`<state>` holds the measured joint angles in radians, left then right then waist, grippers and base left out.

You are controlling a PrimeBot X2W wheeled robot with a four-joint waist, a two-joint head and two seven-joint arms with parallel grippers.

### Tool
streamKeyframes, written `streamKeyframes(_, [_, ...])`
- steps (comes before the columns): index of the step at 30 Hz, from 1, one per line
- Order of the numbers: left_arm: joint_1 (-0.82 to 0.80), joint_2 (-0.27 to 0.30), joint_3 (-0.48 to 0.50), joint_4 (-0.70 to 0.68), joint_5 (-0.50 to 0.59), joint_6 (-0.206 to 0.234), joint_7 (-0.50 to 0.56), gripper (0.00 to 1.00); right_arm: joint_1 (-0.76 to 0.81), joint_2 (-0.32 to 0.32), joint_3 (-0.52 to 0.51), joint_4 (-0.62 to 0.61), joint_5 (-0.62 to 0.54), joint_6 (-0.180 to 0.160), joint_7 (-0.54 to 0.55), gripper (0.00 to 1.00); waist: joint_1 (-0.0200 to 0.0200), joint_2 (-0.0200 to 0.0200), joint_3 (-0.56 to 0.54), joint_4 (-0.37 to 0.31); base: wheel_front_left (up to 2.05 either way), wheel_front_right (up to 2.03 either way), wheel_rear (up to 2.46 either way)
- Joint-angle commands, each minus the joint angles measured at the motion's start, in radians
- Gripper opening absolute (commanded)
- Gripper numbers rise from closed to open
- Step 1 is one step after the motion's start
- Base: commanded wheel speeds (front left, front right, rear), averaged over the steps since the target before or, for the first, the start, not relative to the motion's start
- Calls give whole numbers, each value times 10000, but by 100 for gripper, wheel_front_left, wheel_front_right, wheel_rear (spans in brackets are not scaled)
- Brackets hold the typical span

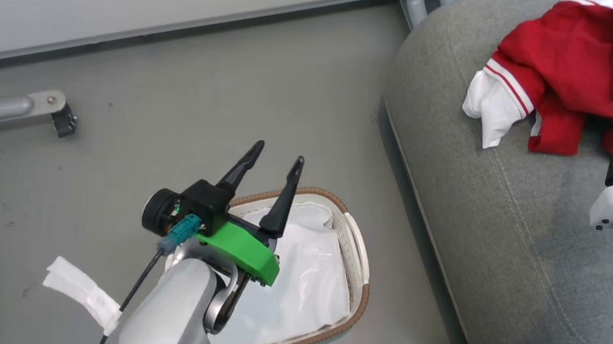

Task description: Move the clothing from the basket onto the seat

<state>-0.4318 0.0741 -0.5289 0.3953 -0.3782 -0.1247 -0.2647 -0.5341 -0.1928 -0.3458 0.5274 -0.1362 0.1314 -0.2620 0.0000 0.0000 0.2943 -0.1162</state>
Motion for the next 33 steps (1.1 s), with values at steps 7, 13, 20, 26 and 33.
streamKeyframes(7, [763,-165,1145,-140,-125,209,7,100,2,320,1116,-407,404,-14,-47,100,0,0,-1092,1011,0,0,0])
streamKeyframes(13, [1154,-198,1995,116,-356,142,7,100,345,918,2055,-646,772,-14,-46,100,0,0,-1482,1520,0,0,0])
streamKeyframes(20, [1791,-217,3125,158,-256,126,7,100,1241,1344,3139,-857,1346,-14,-47,100,0,0,-1857,1859,0,0,0])
streamKeyframes(26, [2527,-222,3955,32,-123,100,7,100,2229,1385,3928,-1422,2749,-14,-47,100,0,0,-2057,1917,0,0,0])
streamKeyframes(33, [3339,-232,4399,-505,-263,73,7,100,3317,1399,4191,-2060,3279,-14,-46,100,0,0,-2251,1837,0,0,0])
